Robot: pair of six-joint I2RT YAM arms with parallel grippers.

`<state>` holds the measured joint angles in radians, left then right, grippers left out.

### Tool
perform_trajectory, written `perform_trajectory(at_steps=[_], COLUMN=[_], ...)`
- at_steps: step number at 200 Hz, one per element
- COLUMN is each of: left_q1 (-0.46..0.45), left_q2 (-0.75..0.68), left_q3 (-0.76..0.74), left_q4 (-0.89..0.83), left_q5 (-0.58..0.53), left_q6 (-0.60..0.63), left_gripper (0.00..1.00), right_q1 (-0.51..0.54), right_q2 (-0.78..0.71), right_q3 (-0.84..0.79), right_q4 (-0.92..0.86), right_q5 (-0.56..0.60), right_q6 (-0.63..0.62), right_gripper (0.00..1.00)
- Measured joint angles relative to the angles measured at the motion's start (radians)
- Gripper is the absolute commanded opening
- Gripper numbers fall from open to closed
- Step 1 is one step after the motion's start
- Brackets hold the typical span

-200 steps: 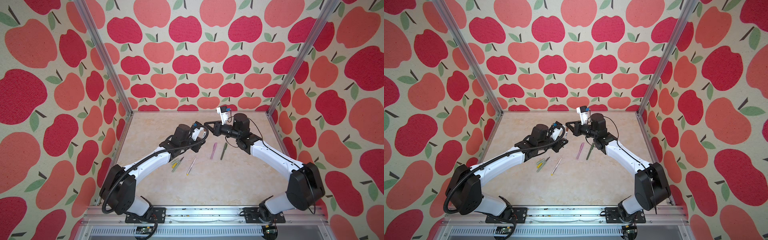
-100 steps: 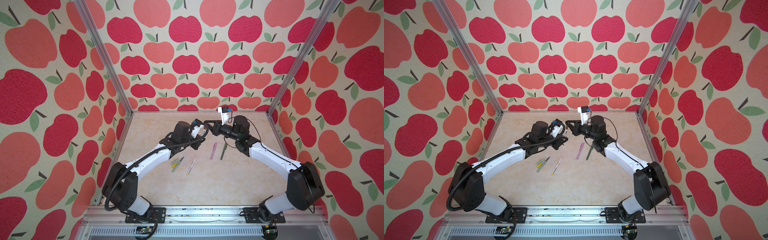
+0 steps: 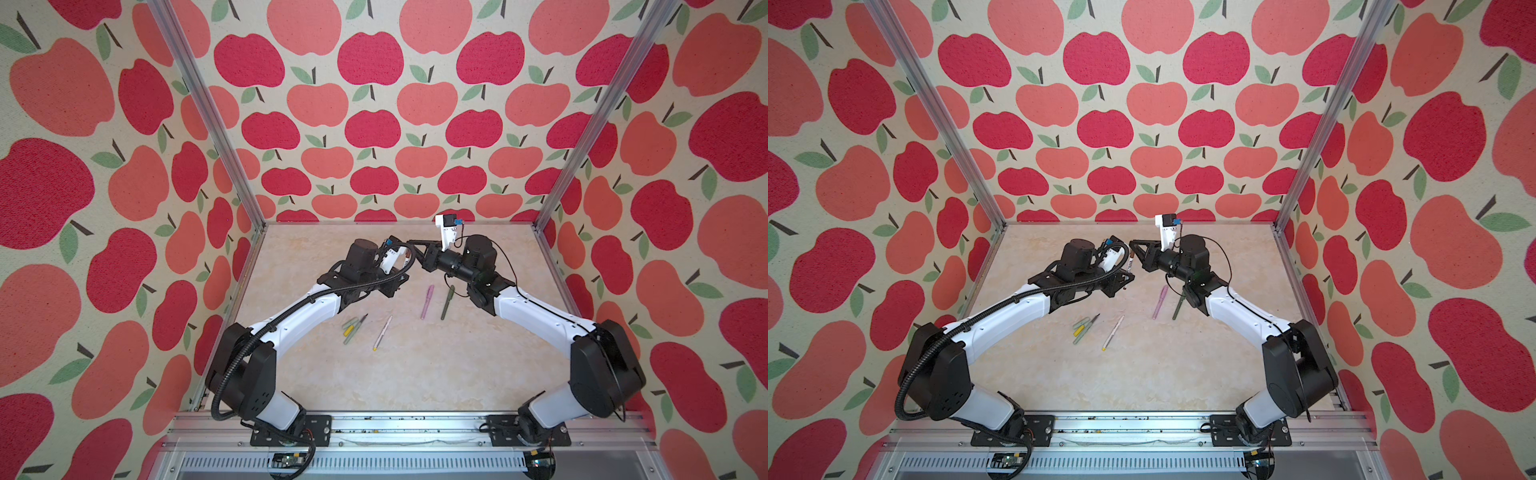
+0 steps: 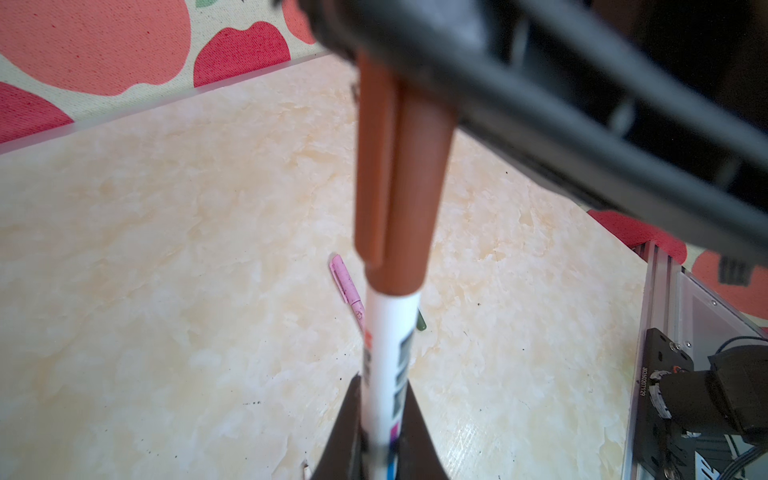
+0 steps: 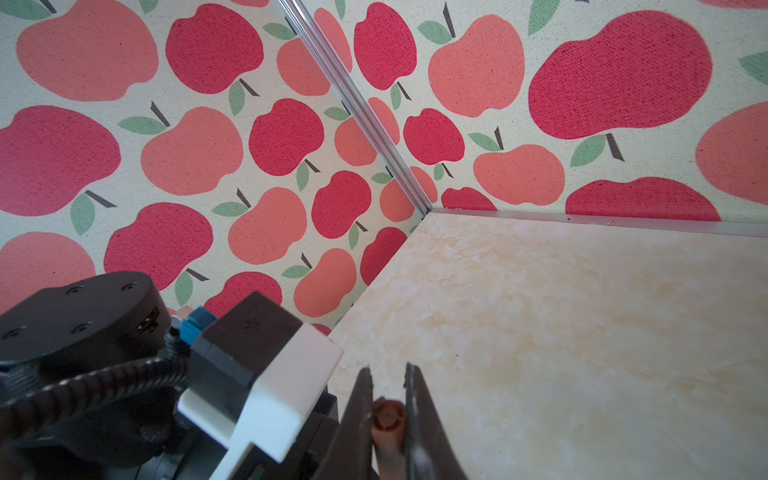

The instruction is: Insert the pens into the pen caps

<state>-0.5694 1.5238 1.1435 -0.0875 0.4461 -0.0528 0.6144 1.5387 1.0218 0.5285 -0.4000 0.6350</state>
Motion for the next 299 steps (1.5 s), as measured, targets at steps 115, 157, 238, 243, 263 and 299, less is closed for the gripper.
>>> perform_trajectory(at_steps=[115,157,238,243,263,299], left_q1=[0.010,-0.004,-0.061,-0.069,-0.091,-0.109], left_q2=[0.016,-0.005,-0.086,-0.086,-0.092,-0.083], left_q3=[0.015,-0.035,-0.290,-0.303,-0.324,-0.267], left_q4=[-0.037,0.097,0.327,0.319,0.277,0.145], left_q5=[0.016,0.053,-0.022,-0.027,-0.057,-0.124], left_q6=[-0.009,-0.032,-0.218,-0.227,-0.264,-0.300], left_gripper=[0.00,0.00,0.00,0.00,0.00,0.00], right_q1=[-0.003,-0.056,-0.118,-0.119,-0.126,-0.153], right_q2=[0.017,-0.045,-0.156,-0.167,-0.217,-0.286], right_q3=[-0.005,0.038,0.108,0.108,0.108,0.103], right_q4=[0.025,-0.102,-0.349,-0.353,-0.393,-0.507], right_q5=[-0.004,-0.076,-0.216,-0.214,-0.190,-0.073], right_q6=[0.040,0.050,0.088,0.088,0.074,0.026], right_gripper=[0.08,0.18,0.49,0.49,0.50,0.50])
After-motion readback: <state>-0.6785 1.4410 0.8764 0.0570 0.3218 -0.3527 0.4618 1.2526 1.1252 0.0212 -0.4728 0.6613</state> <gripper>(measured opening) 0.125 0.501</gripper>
